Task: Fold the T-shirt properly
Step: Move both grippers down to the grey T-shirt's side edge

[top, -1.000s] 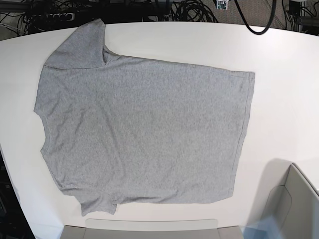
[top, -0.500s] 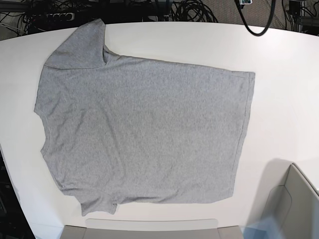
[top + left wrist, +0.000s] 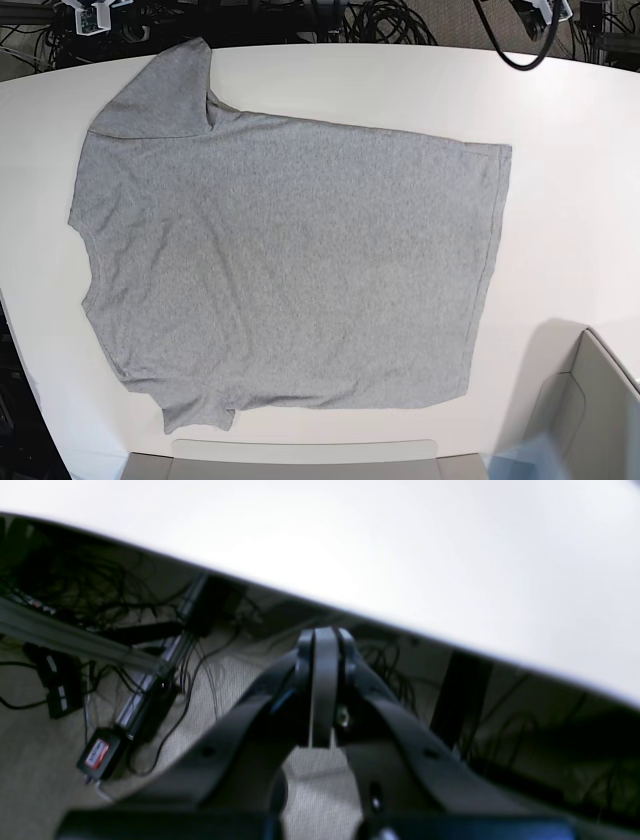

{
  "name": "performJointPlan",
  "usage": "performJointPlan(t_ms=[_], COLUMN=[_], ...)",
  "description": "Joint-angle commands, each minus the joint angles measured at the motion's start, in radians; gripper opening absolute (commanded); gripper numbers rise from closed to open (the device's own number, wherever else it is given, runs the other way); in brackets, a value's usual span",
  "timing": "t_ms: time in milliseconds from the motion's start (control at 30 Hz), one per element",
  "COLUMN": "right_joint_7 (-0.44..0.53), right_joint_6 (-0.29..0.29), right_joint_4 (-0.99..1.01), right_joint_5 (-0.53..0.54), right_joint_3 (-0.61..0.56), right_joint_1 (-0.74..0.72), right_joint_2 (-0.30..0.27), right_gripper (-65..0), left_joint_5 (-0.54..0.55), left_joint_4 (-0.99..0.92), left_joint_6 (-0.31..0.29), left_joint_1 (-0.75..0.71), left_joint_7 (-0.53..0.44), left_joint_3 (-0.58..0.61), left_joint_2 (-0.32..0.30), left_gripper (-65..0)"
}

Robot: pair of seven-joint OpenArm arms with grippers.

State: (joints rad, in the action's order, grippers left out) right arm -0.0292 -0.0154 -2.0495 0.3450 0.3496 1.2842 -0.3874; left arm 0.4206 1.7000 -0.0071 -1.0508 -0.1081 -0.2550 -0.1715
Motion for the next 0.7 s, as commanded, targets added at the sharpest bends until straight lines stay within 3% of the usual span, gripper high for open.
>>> performJointPlan(t_ms=[0, 367, 533, 667], right_joint_7=[0.03, 0.027, 0.027, 0.027], right_joint_6=[0.001, 0.004, 0.009, 0.01], right_joint_4=[-0.02, -0.02, -0.02, -0.02], right_joint_5=[0.004, 0.007, 0.007, 0.007], right_joint_3=[0.004, -0.004, -0.004, -0.005], right_joint_1=[-0.004, -0.199, -0.309, -0.338], right_joint_2=[-0.003, -0.069, -0.068, -0.069], right_gripper=[-65.0, -65.0, -65.0, -64.2], left_joint_5=[-0.002, -0.004, 0.001, 0.002], left_joint_4=[0.036, 0.237, 0.332, 0.337], left_joint_6=[0.011, 0.008, 0.008, 0.008], left_joint_1=[-0.018, 0.065, 0.16, 0.237], left_joint_7=[-0.032, -0.023, 0.091, 0.106], left_joint_3=[-0.033, -0.076, -0.069, -0.068], left_joint_2=[-0.004, 0.007, 0.007, 0.007], left_gripper=[-65.0, -65.0, -65.0, -65.0])
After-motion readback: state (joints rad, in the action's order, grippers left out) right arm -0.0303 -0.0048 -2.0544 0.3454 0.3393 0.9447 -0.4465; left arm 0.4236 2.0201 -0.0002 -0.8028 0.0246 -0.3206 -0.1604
